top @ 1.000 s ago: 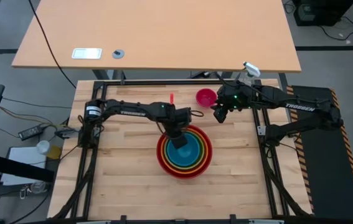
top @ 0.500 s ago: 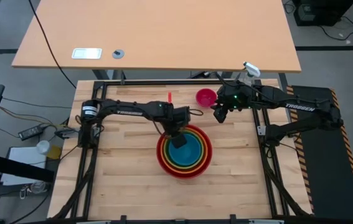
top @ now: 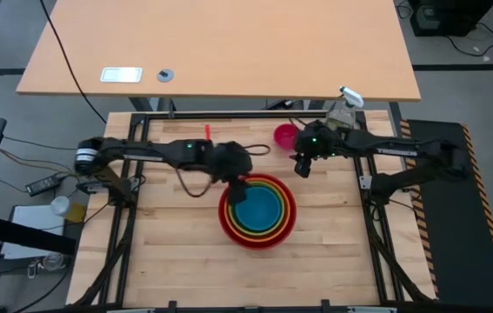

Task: Nest bowls inside each other by size order
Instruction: Stack the pink bowl on top of the blue bowl, then return to Home Position

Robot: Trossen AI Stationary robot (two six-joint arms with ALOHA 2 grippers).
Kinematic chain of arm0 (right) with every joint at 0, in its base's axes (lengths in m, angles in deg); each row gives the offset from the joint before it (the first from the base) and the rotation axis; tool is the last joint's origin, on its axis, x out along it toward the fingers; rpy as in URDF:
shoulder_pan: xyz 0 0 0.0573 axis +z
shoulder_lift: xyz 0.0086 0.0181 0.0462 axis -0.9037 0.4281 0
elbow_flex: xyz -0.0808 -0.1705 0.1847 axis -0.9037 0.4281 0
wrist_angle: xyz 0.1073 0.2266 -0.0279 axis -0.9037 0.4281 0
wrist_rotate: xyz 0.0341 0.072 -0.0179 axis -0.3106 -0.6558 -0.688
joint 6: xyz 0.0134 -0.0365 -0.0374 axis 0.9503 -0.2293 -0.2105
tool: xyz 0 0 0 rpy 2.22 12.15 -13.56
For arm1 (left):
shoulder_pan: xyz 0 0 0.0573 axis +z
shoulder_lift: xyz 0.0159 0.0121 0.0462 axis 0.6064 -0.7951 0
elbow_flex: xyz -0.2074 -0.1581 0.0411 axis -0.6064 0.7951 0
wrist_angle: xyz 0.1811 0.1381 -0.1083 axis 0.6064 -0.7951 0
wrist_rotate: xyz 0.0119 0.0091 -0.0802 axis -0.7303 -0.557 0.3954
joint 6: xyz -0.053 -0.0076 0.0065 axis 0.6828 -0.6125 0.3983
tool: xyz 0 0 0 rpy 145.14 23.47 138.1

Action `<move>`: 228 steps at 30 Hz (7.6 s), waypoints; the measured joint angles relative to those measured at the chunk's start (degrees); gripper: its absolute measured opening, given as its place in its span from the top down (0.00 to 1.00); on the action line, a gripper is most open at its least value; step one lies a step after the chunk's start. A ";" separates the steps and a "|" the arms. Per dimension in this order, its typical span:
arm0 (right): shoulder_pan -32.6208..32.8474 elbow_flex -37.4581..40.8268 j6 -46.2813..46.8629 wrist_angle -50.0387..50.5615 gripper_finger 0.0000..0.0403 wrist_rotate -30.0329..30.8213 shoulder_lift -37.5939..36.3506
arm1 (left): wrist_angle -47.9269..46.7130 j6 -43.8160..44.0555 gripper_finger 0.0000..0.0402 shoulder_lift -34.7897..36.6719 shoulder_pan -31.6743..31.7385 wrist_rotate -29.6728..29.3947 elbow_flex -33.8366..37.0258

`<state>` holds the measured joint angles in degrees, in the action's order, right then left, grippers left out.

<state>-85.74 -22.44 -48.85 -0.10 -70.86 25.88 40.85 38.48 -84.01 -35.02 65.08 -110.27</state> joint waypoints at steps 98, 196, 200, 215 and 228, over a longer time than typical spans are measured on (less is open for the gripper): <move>37.20 -40.69 0.76 19.62 0.90 5.38 44.10 | 14.58 22.17 0.55 26.43 8.45 -2.10 20.41; 24.70 45.11 66.25 -47.92 0.47 19.35 -52.18 | 33.97 38.25 0.65 91.22 -4.78 -19.23 78.60; 24.70 46.18 65.35 -49.12 0.47 20.76 -52.15 | 33.87 37.22 0.65 91.09 -4.75 -19.23 78.60; 24.70 46.37 28.52 -43.05 0.48 21.93 -52.07 | 33.81 4.02 0.65 91.09 -4.73 -21.05 78.60; 24.70 46.37 -3.71 -39.96 0.48 22.10 -52.02 | 33.79 -0.33 0.65 91.09 -4.73 -20.92 78.60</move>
<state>-61.04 23.93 -52.56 -40.06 -48.76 -26.14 74.64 38.16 7.07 -39.75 44.16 -31.68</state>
